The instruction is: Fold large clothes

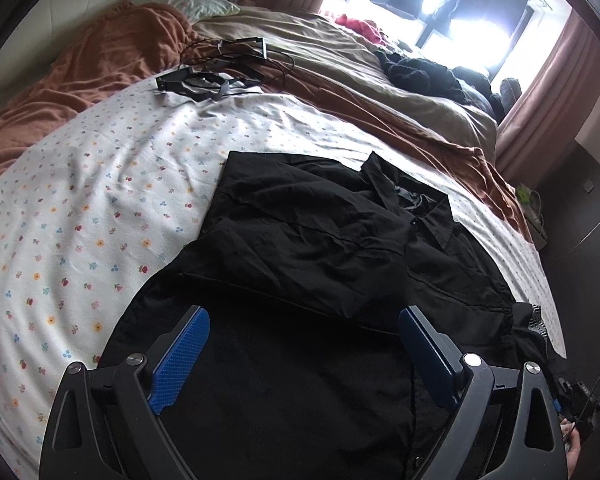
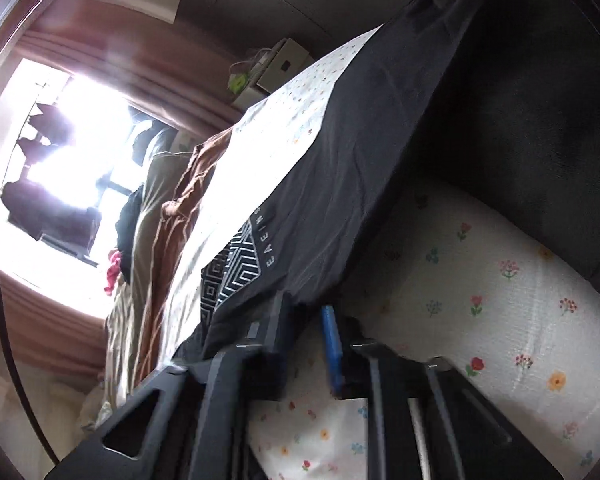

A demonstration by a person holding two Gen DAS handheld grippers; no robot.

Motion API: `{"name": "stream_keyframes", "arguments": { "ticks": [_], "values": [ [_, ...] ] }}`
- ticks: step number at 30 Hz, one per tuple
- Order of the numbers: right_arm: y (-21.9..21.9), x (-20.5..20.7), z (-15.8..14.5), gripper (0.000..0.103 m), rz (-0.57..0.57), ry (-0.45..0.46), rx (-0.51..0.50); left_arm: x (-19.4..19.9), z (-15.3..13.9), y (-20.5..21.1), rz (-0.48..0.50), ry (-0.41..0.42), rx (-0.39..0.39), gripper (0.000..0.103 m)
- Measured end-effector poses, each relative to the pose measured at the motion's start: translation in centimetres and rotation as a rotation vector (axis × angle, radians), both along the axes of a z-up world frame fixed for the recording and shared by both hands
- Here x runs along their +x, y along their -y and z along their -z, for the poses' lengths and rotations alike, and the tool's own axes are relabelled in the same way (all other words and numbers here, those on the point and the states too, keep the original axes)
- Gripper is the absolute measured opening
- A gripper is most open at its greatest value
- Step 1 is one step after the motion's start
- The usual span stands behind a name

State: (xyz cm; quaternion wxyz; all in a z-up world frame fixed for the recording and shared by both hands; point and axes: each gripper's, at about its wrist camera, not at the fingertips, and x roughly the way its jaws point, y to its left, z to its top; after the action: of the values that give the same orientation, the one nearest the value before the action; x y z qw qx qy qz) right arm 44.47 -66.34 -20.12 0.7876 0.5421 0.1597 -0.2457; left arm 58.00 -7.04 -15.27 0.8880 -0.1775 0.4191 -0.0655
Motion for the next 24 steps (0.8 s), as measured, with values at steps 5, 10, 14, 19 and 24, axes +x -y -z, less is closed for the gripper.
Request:
{"name": "stream_keyframes", "arguments": {
  "ticks": [5,10,14,19,24],
  "values": [
    [-1.8,-0.1,-3.1,0.004,-0.024,0.059,-0.099,0.0,-0.2,-0.6,-0.017,0.0,-0.024,0.096],
    [-4.9,1.5,-7.8,0.004,-0.132,0.155,-0.177,-0.3,-0.8,-0.9,-0.018,0.016,-0.024,0.096],
    [-8.7,3.4,-11.5,0.004,-0.244,0.221,-0.256,-0.4,-1.3,-1.5,-0.022,0.027,-0.043,0.096],
    [-13.7,6.1,-14.2,0.004,-0.365,0.261,-0.307,-0.7,-2.0,-2.8,-0.038,0.045,-0.068,0.096],
    [-18.4,9.2,-15.1,0.004,-0.479,0.252,-0.358,-0.9,-2.5,-4.2,-0.058,0.056,-0.099,0.096]
  ]
}}
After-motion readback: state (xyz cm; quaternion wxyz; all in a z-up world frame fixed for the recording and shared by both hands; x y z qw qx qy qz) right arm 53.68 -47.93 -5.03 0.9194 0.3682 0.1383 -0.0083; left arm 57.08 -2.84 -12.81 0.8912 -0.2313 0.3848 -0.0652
